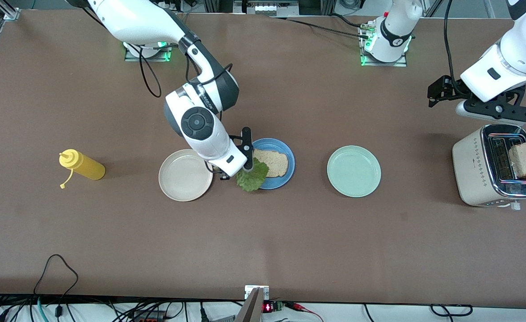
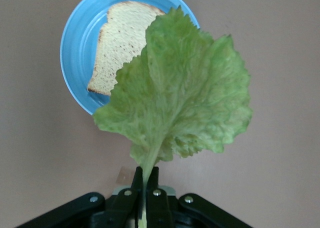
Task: Make sandwich in blue plate with both arms
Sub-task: 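Lift the lettuce leaf and carry it over the bread on the blue plate, then lower the lettuce onto the bread and open the right gripper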
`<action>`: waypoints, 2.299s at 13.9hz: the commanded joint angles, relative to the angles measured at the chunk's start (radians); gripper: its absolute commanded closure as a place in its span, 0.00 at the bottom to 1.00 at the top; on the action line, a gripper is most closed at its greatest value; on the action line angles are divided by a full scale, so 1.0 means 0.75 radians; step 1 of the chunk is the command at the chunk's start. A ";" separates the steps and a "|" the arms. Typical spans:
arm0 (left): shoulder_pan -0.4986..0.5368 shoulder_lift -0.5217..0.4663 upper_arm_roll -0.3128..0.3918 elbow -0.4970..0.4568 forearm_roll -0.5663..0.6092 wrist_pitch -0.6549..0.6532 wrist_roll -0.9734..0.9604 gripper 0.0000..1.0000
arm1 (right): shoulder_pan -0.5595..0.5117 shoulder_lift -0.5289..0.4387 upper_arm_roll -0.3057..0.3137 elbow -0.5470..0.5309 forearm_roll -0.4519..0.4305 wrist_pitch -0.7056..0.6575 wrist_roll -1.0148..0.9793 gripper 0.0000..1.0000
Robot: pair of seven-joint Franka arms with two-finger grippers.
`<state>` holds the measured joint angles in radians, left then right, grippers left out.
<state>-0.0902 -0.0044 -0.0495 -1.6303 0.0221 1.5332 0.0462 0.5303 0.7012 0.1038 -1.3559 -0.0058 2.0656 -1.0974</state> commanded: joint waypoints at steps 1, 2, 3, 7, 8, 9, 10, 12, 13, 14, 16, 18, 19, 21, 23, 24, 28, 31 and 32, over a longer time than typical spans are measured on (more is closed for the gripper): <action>0.002 0.012 -0.002 0.032 -0.017 -0.017 -0.004 0.00 | 0.082 0.067 -0.005 0.049 -0.005 0.066 -0.036 1.00; 0.002 0.014 -0.002 0.032 -0.017 -0.017 -0.004 0.00 | 0.113 0.088 -0.007 0.051 -0.007 0.113 -0.022 1.00; 0.002 0.012 -0.002 0.032 -0.017 -0.017 -0.004 0.00 | 0.125 0.104 -0.009 0.053 -0.009 0.166 -0.001 1.00; 0.002 0.014 -0.002 0.032 -0.017 -0.017 -0.004 0.00 | 0.134 0.165 -0.012 0.061 -0.011 0.228 0.007 1.00; 0.002 0.014 -0.002 0.032 -0.017 -0.017 -0.004 0.00 | 0.134 0.182 -0.012 0.061 -0.013 0.230 0.007 1.00; 0.002 0.014 -0.002 0.032 -0.017 -0.017 -0.004 0.00 | 0.134 0.194 -0.014 0.061 -0.021 0.230 0.007 1.00; 0.002 0.014 -0.002 0.032 -0.017 -0.017 -0.004 0.00 | 0.134 0.206 -0.012 0.063 -0.043 0.232 0.007 1.00; 0.002 0.014 -0.002 0.032 -0.017 -0.017 -0.004 0.00 | 0.148 0.212 -0.014 0.063 -0.052 0.232 0.007 1.00; 0.002 0.014 -0.002 0.032 -0.017 -0.017 -0.004 0.00 | 0.158 0.212 -0.016 0.063 -0.056 0.232 0.007 1.00; 0.002 0.014 -0.002 0.032 -0.017 -0.017 -0.004 0.00 | 0.160 0.215 -0.016 0.061 -0.058 0.232 0.007 1.00; 0.002 0.014 -0.002 0.032 -0.017 -0.017 -0.004 0.00 | 0.176 0.221 -0.016 0.061 -0.060 0.228 0.007 1.00; 0.002 0.014 -0.002 0.032 -0.017 -0.017 -0.004 0.00 | 0.176 0.223 -0.016 0.057 -0.062 0.224 0.007 1.00; 0.002 0.014 -0.002 0.032 -0.017 -0.017 -0.004 0.00 | 0.179 0.227 -0.016 0.055 -0.080 0.222 0.007 1.00; 0.002 0.014 -0.002 0.032 -0.017 -0.017 -0.004 0.00 | 0.187 0.231 -0.016 0.055 -0.107 0.216 0.007 1.00; 0.002 0.014 -0.002 0.032 -0.017 -0.017 -0.004 0.00 | 0.189 0.233 -0.016 0.053 -0.109 0.212 0.007 1.00; 0.002 0.014 -0.002 0.032 -0.017 -0.017 -0.004 0.00 | 0.189 0.237 -0.016 0.053 -0.109 0.210 0.009 0.95; 0.002 0.014 -0.002 0.032 -0.017 -0.019 -0.004 0.00 | 0.191 0.229 -0.014 0.053 -0.091 0.195 0.121 0.00; 0.008 0.016 -0.002 0.032 -0.017 -0.019 -0.006 0.00 | 0.195 0.188 -0.007 0.055 -0.088 0.102 0.350 0.00; 0.008 0.016 -0.002 0.032 -0.017 -0.019 -0.006 0.00 | 0.195 0.147 -0.007 0.055 -0.088 0.049 0.409 0.00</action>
<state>-0.0889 -0.0038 -0.0495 -1.6299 0.0221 1.5332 0.0460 0.6711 0.8636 0.0930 -1.3226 -0.0693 2.1798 -0.8887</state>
